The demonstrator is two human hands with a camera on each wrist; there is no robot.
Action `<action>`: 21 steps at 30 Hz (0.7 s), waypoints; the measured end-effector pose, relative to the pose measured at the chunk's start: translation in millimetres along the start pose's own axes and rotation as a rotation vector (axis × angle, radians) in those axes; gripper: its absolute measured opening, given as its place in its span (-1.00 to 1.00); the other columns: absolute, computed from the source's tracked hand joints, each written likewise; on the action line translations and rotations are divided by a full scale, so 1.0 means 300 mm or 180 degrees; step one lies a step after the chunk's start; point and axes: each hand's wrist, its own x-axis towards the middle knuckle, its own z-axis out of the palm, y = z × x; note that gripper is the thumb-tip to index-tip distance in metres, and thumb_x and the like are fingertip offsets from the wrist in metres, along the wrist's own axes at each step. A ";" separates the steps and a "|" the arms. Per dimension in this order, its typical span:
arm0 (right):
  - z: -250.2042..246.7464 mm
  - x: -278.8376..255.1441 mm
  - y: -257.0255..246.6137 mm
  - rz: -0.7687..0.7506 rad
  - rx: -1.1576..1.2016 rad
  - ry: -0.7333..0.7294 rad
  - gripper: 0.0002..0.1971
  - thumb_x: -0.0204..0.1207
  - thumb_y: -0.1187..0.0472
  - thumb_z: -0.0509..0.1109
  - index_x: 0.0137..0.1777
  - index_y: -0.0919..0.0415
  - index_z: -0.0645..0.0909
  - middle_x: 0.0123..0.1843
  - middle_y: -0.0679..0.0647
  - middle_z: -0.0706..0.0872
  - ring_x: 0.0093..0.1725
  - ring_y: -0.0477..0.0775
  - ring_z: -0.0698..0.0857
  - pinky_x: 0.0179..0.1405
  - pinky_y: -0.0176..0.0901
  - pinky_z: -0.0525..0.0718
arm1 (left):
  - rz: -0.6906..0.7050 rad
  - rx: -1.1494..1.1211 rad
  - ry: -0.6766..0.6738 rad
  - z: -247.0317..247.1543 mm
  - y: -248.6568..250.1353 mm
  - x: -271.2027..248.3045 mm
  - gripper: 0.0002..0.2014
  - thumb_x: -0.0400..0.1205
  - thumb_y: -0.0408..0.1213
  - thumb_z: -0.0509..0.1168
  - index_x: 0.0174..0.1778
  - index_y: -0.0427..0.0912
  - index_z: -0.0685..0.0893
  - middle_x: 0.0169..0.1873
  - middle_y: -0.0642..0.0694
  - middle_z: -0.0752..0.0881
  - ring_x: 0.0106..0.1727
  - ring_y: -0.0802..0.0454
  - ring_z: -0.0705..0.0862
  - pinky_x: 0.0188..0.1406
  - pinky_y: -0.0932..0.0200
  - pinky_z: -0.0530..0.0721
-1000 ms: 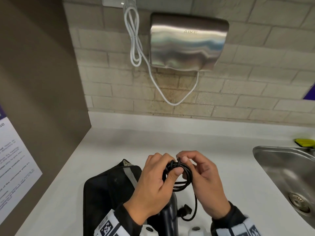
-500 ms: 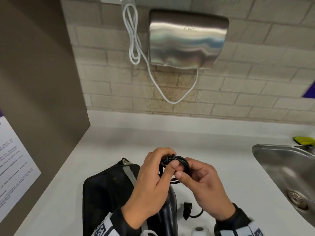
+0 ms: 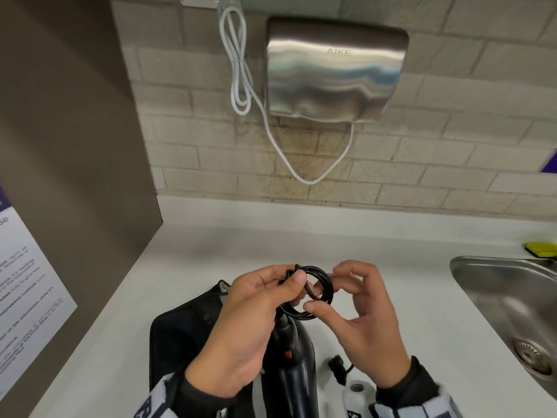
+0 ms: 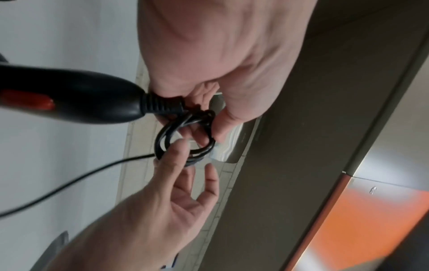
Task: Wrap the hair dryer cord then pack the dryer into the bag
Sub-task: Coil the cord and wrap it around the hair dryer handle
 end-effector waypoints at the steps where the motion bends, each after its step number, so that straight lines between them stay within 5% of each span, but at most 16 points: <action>1: 0.009 -0.008 0.010 -0.0253 -0.0296 0.0152 -0.55 0.31 0.18 0.67 0.05 -0.21 0.53 -0.07 -0.19 0.76 -0.04 -0.07 0.74 0.08 -0.29 0.64 | -0.0056 -0.0044 -0.0012 0.001 -0.002 0.001 -0.77 0.40 -0.15 0.50 -0.14 -0.23 0.85 -0.32 -0.12 0.78 -0.23 0.06 0.65 0.10 0.07 0.52; 3: 0.018 -0.020 0.036 -0.0837 -0.0985 0.0278 -0.72 0.41 0.15 0.56 0.06 -0.11 0.61 -0.01 -0.24 0.72 0.03 -0.08 0.71 0.06 -0.16 0.66 | -0.0105 -0.0101 -0.0062 0.003 -0.003 0.002 -0.81 0.42 -0.15 0.49 -0.18 -0.20 0.84 -0.36 -0.10 0.73 -0.22 0.04 0.61 0.11 0.04 0.50; 6: 0.029 -0.038 0.054 -0.1120 -0.1643 0.0377 -0.85 0.50 0.16 0.45 0.06 0.00 0.66 0.04 -0.02 0.75 0.07 0.13 0.67 0.06 -0.04 0.63 | 0.0049 -0.0108 -0.0088 0.007 -0.006 0.003 -0.78 0.43 -0.17 0.48 -0.12 -0.23 0.83 -0.34 -0.10 0.75 -0.25 0.11 0.66 0.01 0.13 0.53; 10: 0.041 -0.057 -0.014 0.0122 -0.0783 0.0287 -0.89 0.48 -0.05 0.41 -0.12 -0.09 0.72 0.15 -0.13 0.69 0.19 0.04 0.65 0.17 -0.32 0.53 | 0.0808 0.0383 0.0139 0.014 -0.037 0.017 -0.82 0.54 -0.16 0.43 -0.04 -0.16 0.78 -0.42 0.02 0.71 -0.27 0.17 0.68 -0.07 0.34 0.61; 13: 0.007 -0.069 -0.026 0.0975 0.0610 0.0100 -0.53 0.33 -0.31 0.47 -0.24 0.15 0.76 0.08 -0.09 0.67 0.09 -0.09 0.69 0.09 -0.17 0.59 | 0.1563 0.1202 0.0247 -0.005 -0.085 0.043 -0.84 0.65 -0.06 0.37 -0.04 -0.06 0.71 -0.35 0.14 0.68 -0.28 0.20 0.63 -0.14 0.38 0.59; 16: -0.033 -0.084 -0.039 0.1320 0.1276 0.0128 -0.33 0.24 -0.32 0.55 -0.38 0.41 0.60 -0.08 0.10 0.65 -0.09 0.06 0.58 0.01 0.10 0.44 | 0.1976 0.1882 0.0354 -0.010 -0.106 0.061 -0.80 0.65 -0.01 0.25 -0.05 -0.03 0.67 -0.24 0.10 0.71 -0.17 0.13 0.69 -0.11 0.39 0.58; 18: -0.063 -0.098 -0.057 0.1406 0.1373 0.0209 -0.25 0.15 -0.31 0.62 -0.40 0.51 0.54 -0.15 0.16 0.65 -0.14 0.10 0.56 -0.04 0.10 0.40 | 0.2049 0.1889 0.0450 -0.012 -0.106 0.075 -0.79 0.66 0.00 0.22 -0.06 -0.05 0.66 -0.28 0.10 0.68 -0.22 0.17 0.68 -0.18 0.41 0.57; 21: -0.094 -0.123 -0.088 0.1357 0.1432 0.0130 -0.41 0.07 -0.26 0.68 -0.46 0.31 0.62 -0.38 0.14 0.67 -0.09 0.19 0.71 -0.05 -0.07 0.62 | 0.2100 0.1982 0.0611 -0.033 -0.110 0.100 -0.77 0.67 0.03 0.22 -0.05 -0.04 0.65 -0.29 0.11 0.66 -0.25 0.12 0.66 -0.20 0.24 0.63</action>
